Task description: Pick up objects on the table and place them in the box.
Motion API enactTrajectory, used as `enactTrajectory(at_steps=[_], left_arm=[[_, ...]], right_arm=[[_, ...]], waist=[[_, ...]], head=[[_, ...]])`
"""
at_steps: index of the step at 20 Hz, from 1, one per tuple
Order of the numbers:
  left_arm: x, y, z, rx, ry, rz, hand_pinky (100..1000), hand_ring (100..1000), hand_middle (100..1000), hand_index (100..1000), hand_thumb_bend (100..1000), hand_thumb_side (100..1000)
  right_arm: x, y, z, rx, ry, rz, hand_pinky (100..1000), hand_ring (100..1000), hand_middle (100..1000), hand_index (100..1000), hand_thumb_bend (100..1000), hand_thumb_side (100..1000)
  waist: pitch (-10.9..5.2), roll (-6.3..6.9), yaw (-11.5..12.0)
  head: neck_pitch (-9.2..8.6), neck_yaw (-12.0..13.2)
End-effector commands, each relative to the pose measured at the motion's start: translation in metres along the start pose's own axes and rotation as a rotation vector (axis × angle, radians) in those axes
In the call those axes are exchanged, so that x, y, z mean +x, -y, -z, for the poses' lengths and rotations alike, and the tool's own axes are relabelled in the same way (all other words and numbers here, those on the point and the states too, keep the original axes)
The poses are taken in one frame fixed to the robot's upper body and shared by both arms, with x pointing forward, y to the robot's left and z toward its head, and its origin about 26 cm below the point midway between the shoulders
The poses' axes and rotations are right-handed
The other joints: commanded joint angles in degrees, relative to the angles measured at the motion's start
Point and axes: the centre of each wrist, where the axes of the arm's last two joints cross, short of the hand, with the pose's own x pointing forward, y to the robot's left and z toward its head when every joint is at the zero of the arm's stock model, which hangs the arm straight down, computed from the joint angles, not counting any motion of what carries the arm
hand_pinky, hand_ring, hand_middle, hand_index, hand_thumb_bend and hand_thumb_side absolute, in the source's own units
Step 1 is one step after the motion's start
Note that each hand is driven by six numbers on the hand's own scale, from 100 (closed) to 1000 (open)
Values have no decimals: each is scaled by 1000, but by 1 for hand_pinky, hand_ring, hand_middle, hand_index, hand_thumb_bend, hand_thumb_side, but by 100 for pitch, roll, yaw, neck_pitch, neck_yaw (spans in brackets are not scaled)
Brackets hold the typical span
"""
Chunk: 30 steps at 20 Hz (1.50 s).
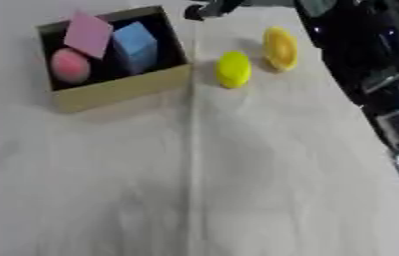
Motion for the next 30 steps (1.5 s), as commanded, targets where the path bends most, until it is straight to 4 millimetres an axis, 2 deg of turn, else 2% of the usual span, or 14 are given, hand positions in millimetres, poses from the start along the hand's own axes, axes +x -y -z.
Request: enactTrajectory(at_steps=[1, 5, 6, 7, 20, 25, 30], left_arm=[[6, -4, 6, -1, 34, 17, 713, 720, 664, 809, 526, 507], [6, -4, 7, -1, 33, 18, 713, 720, 664, 808, 526, 508], [6, -4, 7, -1, 33, 18, 713, 720, 664, 808, 534, 501], [6, -4, 7, -2, 33, 18, 713, 721, 664, 808, 526, 509], [7, -2, 8, -2, 39, 7, 712, 721, 664, 808, 524, 511], [7, -2, 8, -4, 38, 7, 712, 721, 664, 808, 524, 511], [7, -1, 8, -6, 39, 5, 712, 722, 664, 808, 524, 511]], right_arm=[[-8, 13, -24, 11, -39, -22, 876, 917, 783, 886, 396, 316], [-15, -1, -39, 61, -74, -5, 876, 918, 787, 887, 403, 306], [-16, -4, -41, 74, -79, -2, 876, 918, 787, 888, 481, 216], [-17, -7, -43, 89, -85, 2, 875, 918, 788, 888, 406, 301], [-36, -54, -53, 203, -165, 61, 876, 918, 783, 886, 416, 270], [-37, -62, -54, 224, -162, 72, 876, 916, 724, 865, 415, 268], [-39, -67, -57, 251, -171, 81, 879, 920, 737, 868, 416, 266]], waist=[[-170, 52, -11], [-161, 49, -8], [-159, 51, -6], [-154, 54, -3], [-88, 70, 78], [-86, 70, 88], [-93, 65, 92]], head=[[21, 44], [19, 62], [16, 62], [12, 58], [-24, 8], [-3, 16], [-10, 28]])
